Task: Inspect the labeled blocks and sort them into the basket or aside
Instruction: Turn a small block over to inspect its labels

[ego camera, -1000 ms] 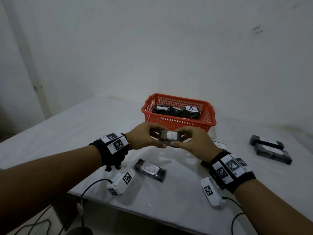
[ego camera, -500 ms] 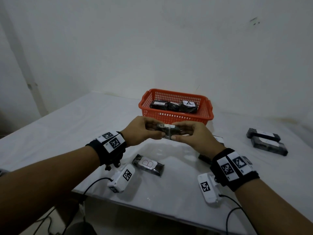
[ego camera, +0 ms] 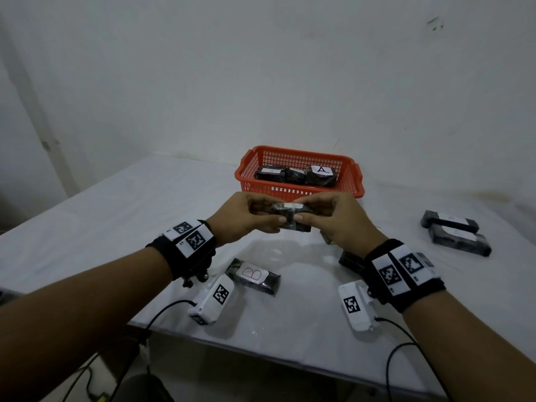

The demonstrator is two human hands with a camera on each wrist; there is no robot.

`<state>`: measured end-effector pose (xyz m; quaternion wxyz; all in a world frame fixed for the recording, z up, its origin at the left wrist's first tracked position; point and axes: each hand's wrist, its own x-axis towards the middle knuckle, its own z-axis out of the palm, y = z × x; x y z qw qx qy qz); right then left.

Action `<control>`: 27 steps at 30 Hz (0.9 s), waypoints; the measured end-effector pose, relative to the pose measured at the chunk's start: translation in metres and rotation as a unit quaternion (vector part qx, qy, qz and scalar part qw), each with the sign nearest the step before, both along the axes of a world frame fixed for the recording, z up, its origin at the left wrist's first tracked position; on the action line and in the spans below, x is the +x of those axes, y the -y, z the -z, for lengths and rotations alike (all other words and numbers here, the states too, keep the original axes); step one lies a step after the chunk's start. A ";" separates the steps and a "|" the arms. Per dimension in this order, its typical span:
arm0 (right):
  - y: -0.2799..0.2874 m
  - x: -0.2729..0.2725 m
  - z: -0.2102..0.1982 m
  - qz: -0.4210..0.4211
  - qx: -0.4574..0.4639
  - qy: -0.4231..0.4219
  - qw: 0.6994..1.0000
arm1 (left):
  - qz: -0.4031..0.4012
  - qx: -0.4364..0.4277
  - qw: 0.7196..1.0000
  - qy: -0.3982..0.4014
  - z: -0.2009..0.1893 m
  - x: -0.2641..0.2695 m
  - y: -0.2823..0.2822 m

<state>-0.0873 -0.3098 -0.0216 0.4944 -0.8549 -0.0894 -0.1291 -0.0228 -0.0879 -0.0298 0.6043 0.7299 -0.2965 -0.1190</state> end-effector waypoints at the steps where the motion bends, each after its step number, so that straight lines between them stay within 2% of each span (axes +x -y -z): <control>1: -0.001 -0.002 -0.001 -0.002 -0.004 0.000 1.000 | -0.007 0.003 1.000 0.012 0.000 0.001 0.000; 3: -0.001 -0.003 -0.001 -0.011 0.007 -0.015 1.000 | -0.022 0.013 0.999 0.047 0.001 0.002 -0.002; 5: -0.001 -0.003 -0.001 -0.014 0.056 -0.065 0.996 | -0.029 0.011 0.997 0.073 0.002 0.002 -0.003; 9: 0.000 -0.007 0.000 -0.036 0.162 -0.151 0.974 | -0.020 -0.003 0.997 0.077 0.005 0.000 -0.003; 15: 0.006 -0.012 0.007 -0.017 0.181 -0.105 0.978 | -0.003 -0.037 0.999 -0.035 0.011 -0.004 0.002; 18: 0.005 -0.011 0.009 -0.022 0.180 -0.115 0.977 | -0.027 -0.035 0.999 -0.012 0.012 -0.004 0.001; 21: -0.001 -0.012 0.005 -0.016 0.196 -0.107 0.975 | -0.014 -0.025 1.000 0.002 0.010 -0.006 0.003; 25: -0.002 -0.014 0.002 0.002 0.168 -0.078 0.983 | 0.002 -0.044 0.998 -0.035 0.010 -0.009 0.004; 27: 0.000 -0.014 0.003 -0.009 0.174 -0.083 0.981 | -0.005 -0.040 0.999 -0.029 0.009 -0.009 0.002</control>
